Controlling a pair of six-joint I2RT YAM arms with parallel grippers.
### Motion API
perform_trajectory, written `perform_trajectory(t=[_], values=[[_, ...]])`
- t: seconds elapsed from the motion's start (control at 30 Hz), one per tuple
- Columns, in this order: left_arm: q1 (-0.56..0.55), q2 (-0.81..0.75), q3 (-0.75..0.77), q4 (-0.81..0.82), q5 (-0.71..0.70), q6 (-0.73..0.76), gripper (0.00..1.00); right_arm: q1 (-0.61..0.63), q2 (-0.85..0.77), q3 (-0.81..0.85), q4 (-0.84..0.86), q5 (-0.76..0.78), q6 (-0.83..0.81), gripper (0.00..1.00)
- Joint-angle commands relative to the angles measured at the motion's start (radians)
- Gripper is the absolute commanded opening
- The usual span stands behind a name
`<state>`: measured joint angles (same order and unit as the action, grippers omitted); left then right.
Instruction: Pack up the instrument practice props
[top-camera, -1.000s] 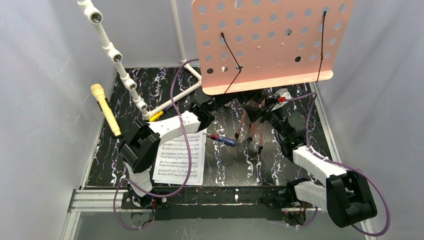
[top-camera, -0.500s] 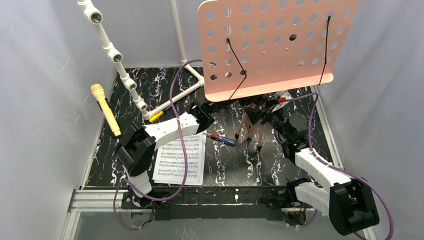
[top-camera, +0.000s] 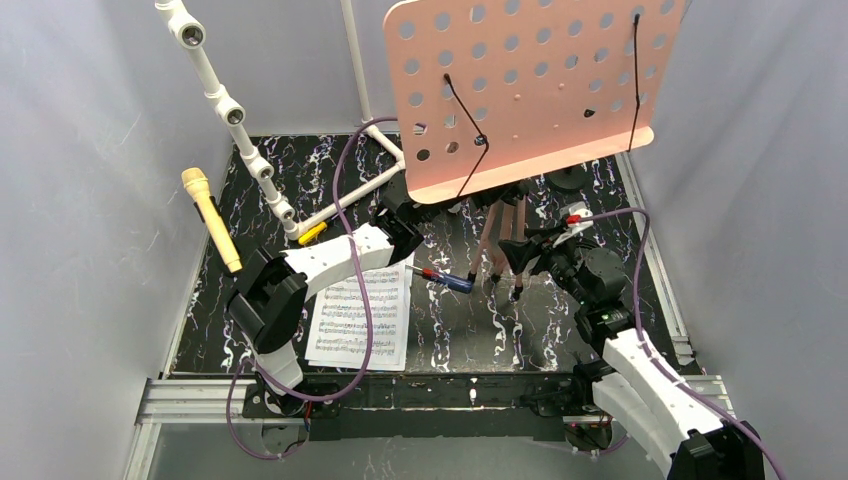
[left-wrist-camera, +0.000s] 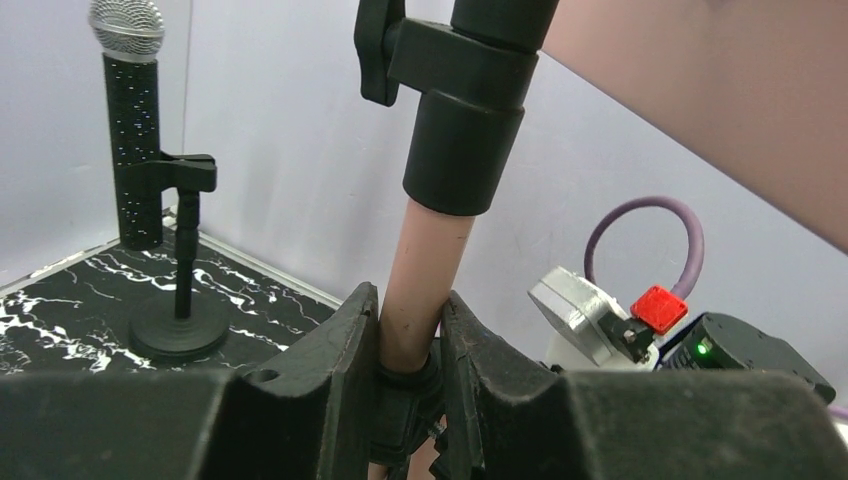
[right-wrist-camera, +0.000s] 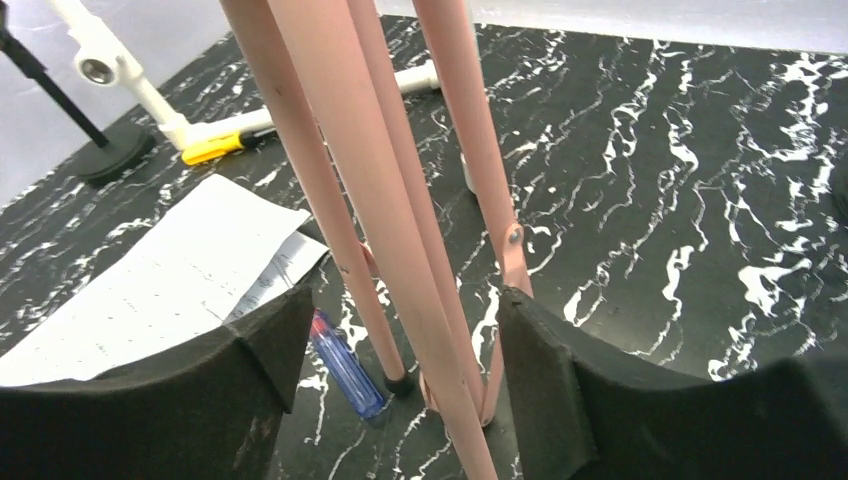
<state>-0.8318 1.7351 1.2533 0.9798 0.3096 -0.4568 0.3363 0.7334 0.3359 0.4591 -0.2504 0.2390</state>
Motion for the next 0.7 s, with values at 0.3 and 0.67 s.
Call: perform_trajectory(t=[0.3,0.67], values=[[0.004,-0.048,0.054,0.094,0.027,-0.122,0.0,0.004,0.11,-0.026,0.17,0.03,-0.001,0.29],[-0.031,-0.011,0.05,0.163,0.045,-0.168,0.0,0.004,0.217,0.074,0.29,0.001,-0.027,0.04]])
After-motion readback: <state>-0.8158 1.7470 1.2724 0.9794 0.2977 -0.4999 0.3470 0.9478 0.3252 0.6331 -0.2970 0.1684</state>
